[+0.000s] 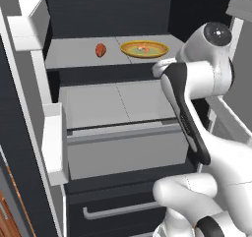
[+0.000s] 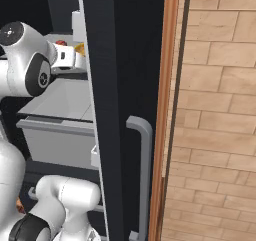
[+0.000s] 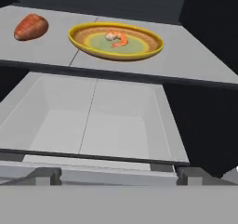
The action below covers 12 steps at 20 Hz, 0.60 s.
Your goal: Retrieve the shrimp from the fridge and place it on the cutting board.
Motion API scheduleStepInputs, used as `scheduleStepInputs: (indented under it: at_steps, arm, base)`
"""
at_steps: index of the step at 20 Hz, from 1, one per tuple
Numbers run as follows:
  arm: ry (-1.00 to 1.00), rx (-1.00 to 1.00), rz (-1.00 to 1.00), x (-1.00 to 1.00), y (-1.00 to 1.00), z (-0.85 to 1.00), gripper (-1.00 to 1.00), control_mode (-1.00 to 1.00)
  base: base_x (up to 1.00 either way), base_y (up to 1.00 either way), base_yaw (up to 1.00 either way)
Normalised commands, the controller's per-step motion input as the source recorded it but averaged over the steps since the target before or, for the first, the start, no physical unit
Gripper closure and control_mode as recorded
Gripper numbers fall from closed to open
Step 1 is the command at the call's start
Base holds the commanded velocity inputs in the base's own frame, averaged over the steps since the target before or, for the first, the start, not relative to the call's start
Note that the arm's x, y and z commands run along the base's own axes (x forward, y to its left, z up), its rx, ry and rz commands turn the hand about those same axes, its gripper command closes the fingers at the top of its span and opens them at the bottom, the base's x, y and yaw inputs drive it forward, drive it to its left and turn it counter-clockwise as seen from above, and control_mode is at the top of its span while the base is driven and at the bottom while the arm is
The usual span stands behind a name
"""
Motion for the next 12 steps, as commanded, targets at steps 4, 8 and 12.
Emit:
scheduleStepInputs:
  at_steps: [4, 8, 12]
  arm:
    - [-0.09, 0.0, 0.0, -0.1, 0.0, 0.53, -1.0, -1.0]
    - [-0.02, 0.06, 0.0, 0.02, 0.0, 0.45, -1.0, -1.0]
    - [0.02, 0.05, 0.0, 0.16, 0.0, 0.39, -1.0, -1.0]
  base:
    - [0.0, 0.0, 0.0]
    - [0.0, 0.0, 0.0]
    - [0.0, 0.0, 0.0]
